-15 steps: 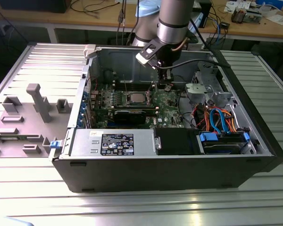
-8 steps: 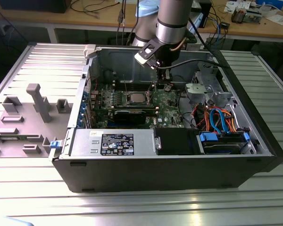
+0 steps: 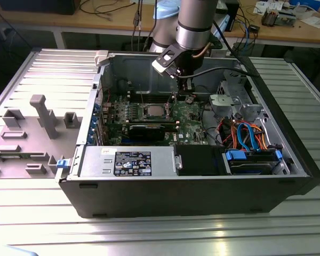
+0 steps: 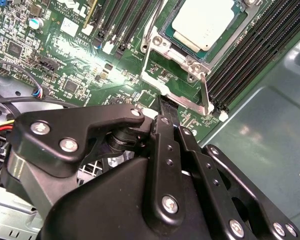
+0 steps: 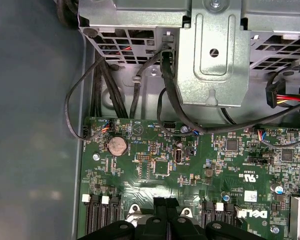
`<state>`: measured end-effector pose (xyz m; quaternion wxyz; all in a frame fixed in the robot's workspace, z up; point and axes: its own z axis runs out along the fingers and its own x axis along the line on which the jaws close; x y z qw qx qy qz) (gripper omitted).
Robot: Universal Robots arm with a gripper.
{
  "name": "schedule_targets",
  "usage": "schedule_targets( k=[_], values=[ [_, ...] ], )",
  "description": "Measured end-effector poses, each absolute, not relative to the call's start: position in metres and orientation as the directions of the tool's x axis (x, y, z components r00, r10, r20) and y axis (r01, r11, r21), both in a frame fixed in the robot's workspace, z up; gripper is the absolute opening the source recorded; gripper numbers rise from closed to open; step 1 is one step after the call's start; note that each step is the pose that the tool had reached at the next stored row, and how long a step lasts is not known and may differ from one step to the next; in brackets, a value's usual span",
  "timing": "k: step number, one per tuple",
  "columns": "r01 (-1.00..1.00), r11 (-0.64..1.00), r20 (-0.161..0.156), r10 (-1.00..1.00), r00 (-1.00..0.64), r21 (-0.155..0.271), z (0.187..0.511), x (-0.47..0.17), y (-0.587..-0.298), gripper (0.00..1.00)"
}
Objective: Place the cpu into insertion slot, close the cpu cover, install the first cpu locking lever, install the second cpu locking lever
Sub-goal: 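Close the cpu cover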
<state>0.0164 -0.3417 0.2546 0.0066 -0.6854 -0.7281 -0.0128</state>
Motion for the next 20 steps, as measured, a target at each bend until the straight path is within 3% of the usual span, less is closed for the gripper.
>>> schedule_targets(
  k=[20],
  values=[
    [0.998,0.060,0.027,0.998,-0.060,0.010,0.2544,0.0085,-0.3417,0.11]
  ],
)
